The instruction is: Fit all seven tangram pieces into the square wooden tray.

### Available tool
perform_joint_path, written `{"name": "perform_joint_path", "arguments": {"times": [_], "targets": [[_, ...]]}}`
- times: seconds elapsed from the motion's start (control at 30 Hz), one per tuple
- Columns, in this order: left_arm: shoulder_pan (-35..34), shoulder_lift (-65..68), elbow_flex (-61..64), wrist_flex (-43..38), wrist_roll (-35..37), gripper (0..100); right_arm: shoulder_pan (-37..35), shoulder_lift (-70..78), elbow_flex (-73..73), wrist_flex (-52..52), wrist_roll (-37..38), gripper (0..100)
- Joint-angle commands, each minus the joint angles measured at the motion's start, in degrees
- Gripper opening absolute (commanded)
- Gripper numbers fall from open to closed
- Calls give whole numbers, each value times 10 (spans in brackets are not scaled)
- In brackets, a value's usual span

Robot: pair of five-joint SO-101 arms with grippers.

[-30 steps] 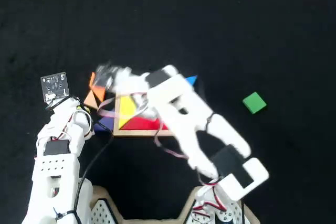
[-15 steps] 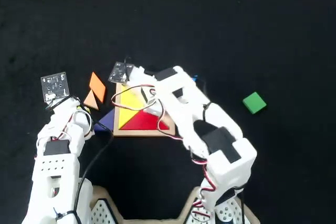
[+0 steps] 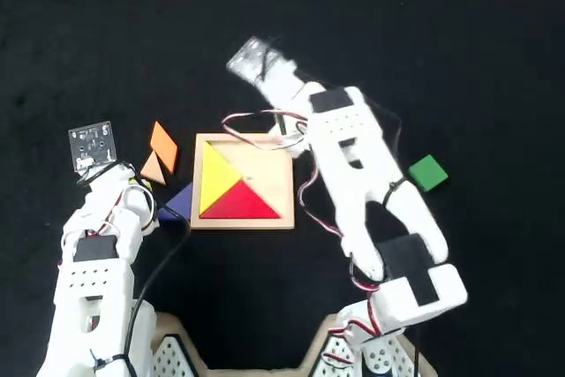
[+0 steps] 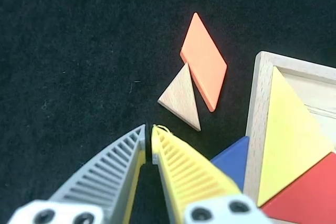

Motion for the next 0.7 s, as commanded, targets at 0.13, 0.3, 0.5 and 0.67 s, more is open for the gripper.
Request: {"name": "perform_joint_path", "arguments": {"times": [0.13,0.3,0.5,0.67], "targets": [[0,-10,-3,-11,-2,30,85,-69,45,-55,-69,11],[2,-10,-3,-11,-4,30,164,-161,111,-57,-152,11],[5,-10,3,-11,-2,30,159,-228,303,-251,-135,11],[5,-10,4,-11,-2,30,191,-262,330,-283,-182,11]]}}
